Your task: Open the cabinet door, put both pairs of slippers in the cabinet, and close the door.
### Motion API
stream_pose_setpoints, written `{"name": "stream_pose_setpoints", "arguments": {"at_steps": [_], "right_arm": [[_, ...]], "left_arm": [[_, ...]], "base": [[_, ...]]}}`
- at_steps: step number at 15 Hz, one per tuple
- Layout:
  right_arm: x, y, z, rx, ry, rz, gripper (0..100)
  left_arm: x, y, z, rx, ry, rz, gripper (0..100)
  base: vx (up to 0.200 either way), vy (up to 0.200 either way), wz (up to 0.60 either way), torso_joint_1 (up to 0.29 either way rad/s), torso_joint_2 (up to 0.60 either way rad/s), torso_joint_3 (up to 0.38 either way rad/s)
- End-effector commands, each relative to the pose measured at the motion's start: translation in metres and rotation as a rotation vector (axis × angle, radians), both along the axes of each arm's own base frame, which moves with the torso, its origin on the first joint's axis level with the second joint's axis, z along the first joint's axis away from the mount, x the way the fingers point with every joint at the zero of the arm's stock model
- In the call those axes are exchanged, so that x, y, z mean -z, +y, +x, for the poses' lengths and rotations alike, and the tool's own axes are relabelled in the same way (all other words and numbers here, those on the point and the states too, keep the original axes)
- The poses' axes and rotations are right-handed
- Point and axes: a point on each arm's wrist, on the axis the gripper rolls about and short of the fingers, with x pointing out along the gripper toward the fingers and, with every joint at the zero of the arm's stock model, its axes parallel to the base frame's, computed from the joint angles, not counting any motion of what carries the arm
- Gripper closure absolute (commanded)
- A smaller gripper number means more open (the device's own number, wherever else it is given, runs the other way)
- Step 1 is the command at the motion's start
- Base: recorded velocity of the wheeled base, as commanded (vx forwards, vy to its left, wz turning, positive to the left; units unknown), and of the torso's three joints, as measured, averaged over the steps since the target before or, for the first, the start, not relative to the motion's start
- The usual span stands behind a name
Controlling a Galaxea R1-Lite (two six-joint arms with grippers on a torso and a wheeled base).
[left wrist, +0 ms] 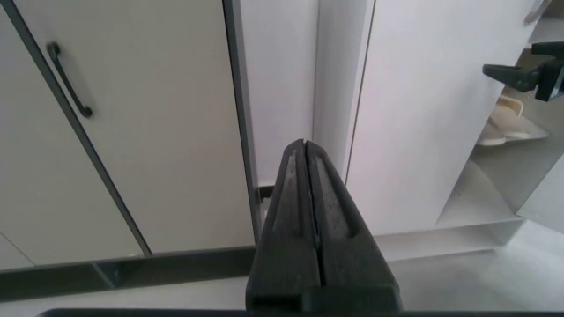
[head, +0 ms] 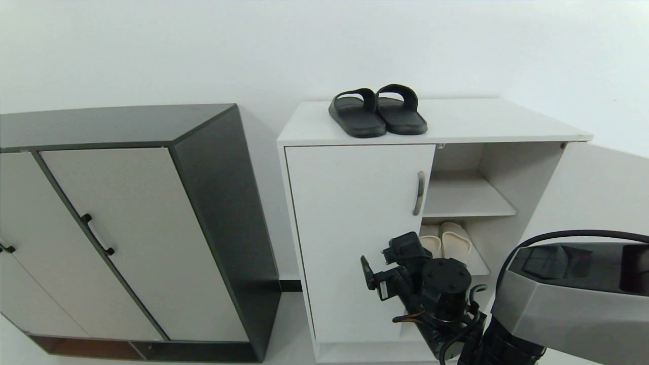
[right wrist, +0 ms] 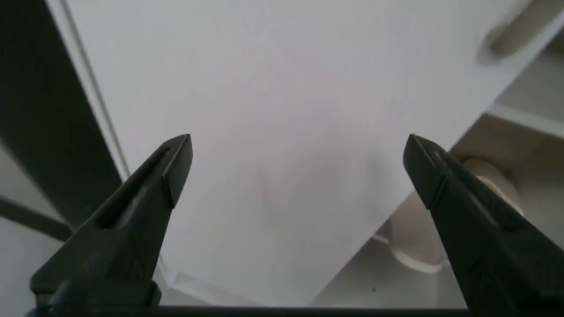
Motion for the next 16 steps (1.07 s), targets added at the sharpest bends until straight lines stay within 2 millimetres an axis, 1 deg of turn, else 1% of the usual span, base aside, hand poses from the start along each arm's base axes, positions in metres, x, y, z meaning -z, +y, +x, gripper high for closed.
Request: {"name": "stream_pose_setpoints", "arguments": {"at_steps": [1, 7, 16], "right_arm": [[0.0002, -0.0004, 0.0001, 0.001, 0.0, 0.0, 0], [-0.0001, -0.0002, -0.0005, 0.0, -0.001, -0.002, 0], [0.0007, -0.0002, -0.0013, -0.001, -0.001, -0.022, 0]], "left_arm": [[0.0, 0.0, 0.0, 0.0, 0.0, 0.0, 100], [0.0, 0.0, 0.0, 0.0, 0.0, -0.003, 100], [0.0, 0.0, 0.0, 0.0, 0.0, -0.003, 100]], "base": [[0.0, 0.0, 0.0, 0.139, -0.46, -0.325], [0.0, 0.0, 0.0, 0.168, -0.48, -0.318], [0.0, 0.0, 0.0, 0.215, -0.52, -0.309]]}}
